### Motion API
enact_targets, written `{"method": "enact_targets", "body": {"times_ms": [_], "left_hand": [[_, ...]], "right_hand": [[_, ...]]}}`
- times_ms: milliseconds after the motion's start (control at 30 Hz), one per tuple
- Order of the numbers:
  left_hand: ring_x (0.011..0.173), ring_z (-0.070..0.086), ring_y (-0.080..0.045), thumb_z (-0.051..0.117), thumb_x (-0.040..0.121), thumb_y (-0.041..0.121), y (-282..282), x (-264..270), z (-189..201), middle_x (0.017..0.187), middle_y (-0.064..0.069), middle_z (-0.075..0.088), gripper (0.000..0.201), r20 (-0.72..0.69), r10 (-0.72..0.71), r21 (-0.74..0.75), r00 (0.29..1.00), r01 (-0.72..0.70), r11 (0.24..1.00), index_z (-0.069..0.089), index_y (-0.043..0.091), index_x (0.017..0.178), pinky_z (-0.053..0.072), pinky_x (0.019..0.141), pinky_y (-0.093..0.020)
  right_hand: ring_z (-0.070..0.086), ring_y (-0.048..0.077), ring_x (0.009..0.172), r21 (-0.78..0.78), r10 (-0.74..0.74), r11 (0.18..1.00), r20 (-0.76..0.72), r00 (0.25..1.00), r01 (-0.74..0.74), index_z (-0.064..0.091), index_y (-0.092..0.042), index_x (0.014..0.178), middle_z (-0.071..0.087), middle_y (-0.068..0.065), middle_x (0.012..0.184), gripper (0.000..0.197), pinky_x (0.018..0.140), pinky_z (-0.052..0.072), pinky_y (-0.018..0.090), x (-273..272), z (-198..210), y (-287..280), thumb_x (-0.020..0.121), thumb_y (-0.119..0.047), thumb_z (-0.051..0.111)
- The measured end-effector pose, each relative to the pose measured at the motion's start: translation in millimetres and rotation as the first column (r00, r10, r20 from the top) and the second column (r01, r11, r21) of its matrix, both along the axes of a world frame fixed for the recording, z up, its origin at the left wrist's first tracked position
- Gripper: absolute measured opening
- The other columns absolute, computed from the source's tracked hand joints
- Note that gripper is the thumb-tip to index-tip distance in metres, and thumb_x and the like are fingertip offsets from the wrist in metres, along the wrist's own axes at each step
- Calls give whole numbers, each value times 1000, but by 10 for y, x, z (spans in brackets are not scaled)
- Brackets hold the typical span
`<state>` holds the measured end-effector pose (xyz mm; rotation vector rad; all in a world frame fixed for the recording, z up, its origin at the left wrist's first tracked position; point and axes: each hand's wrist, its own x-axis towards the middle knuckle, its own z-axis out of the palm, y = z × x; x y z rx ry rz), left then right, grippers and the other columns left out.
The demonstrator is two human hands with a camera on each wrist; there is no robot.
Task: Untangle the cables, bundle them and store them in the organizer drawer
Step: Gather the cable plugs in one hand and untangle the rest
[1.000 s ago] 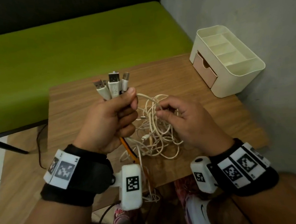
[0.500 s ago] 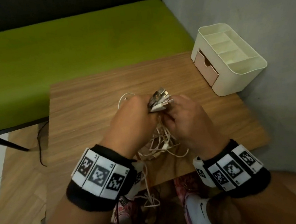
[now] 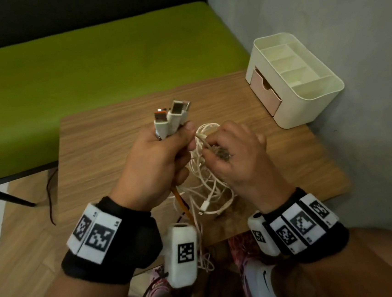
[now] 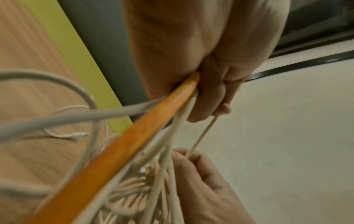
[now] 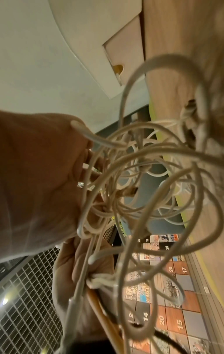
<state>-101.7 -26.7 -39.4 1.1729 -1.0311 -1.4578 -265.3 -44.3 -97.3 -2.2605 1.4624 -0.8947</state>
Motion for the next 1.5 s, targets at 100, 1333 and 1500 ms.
{"method": "enact_targets", "body": {"times_ms": [100,1333,1500], "left_hand": [[40,20,-7,51,99,15,-19,58,-33,60,-4,28,35,31,-6,40,1000,5,999,52,16,64,16,39,-15],[47,33,-9,53,101,31,-158,552,-135,64,5,51,41,254,388,-157,886,-359,920,67,31,62,21,43,-23],[49,33,-10,53,100,32,-166,572,-150,63,4,51,41,265,396,-157,879,-366,918,68,29,62,21,43,-23]], "right_hand": [[47,3,108,188,44,981,31,999,-49,58,-34,104,53,-21,110,38,90,29,40,-60,-25,2,87,-65,46],[66,-6,76,546,-323,836,397,859,62,57,-26,118,67,-14,99,18,65,52,16,-285,119,-162,100,-30,55],[54,1,122,411,-28,900,386,922,-145,55,-29,137,49,-15,140,42,98,53,32,-232,132,-63,96,-26,62]]}}
